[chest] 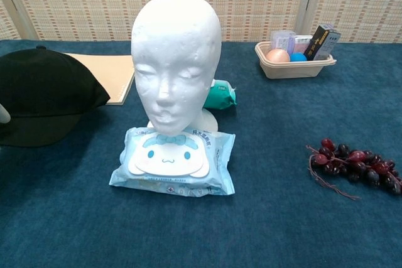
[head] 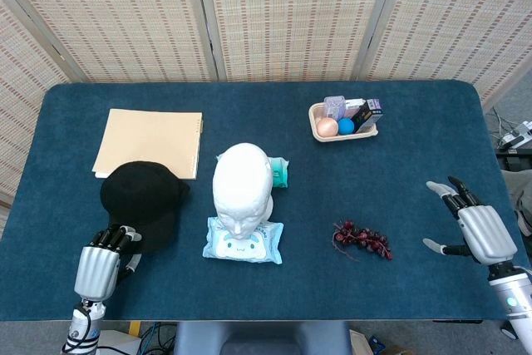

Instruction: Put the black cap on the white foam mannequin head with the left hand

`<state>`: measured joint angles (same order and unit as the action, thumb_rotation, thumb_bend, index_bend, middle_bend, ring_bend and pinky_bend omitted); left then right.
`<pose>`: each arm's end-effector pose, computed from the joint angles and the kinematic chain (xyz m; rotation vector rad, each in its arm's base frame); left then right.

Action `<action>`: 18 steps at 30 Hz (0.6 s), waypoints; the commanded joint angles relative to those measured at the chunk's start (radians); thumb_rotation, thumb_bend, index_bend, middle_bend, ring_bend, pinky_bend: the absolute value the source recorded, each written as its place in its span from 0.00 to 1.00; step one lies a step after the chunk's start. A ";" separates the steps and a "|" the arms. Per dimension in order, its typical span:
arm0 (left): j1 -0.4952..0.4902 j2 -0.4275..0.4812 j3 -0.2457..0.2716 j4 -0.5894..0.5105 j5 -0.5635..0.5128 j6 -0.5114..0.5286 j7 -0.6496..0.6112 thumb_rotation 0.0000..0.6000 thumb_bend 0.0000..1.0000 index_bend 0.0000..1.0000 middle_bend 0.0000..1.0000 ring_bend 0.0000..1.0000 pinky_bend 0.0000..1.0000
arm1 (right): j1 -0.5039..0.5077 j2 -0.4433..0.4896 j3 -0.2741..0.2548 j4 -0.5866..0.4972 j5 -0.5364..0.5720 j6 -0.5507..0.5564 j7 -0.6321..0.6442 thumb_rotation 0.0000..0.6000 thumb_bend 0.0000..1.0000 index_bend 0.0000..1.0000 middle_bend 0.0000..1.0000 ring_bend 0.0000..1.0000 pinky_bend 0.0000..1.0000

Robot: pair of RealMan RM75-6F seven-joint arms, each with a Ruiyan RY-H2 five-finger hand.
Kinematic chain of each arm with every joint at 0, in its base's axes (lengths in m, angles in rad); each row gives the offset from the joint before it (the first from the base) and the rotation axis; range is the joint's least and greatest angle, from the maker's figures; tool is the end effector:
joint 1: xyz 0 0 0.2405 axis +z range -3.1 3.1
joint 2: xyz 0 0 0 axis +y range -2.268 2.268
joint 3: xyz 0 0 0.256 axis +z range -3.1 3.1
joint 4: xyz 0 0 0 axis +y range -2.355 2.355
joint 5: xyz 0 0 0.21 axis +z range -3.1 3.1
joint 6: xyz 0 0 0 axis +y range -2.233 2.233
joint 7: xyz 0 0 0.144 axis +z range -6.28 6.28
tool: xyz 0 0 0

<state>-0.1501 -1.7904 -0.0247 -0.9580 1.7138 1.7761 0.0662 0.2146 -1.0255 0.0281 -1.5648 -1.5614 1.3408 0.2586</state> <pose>-0.2764 0.1869 0.0136 -1.4189 -0.5593 -1.1948 -0.3059 -0.2171 0.1706 1.5394 -1.0195 0.9877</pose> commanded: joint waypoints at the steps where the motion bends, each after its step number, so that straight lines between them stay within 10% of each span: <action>1: 0.000 -0.003 0.000 0.006 0.002 0.007 -0.006 1.00 0.29 0.46 0.42 0.31 0.45 | 0.000 0.000 0.000 0.000 0.000 0.000 0.000 1.00 0.00 0.08 0.19 0.03 0.22; 18: -0.009 -0.019 -0.011 0.029 -0.007 0.026 -0.038 1.00 0.35 0.41 0.40 0.30 0.45 | 0.000 0.000 0.000 0.001 -0.001 0.000 0.002 1.00 0.00 0.08 0.19 0.03 0.22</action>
<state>-0.1585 -1.8093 -0.0358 -0.9286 1.7072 1.8018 0.0280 0.2148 -1.0252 0.0279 -1.5641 -1.5622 1.3408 0.2604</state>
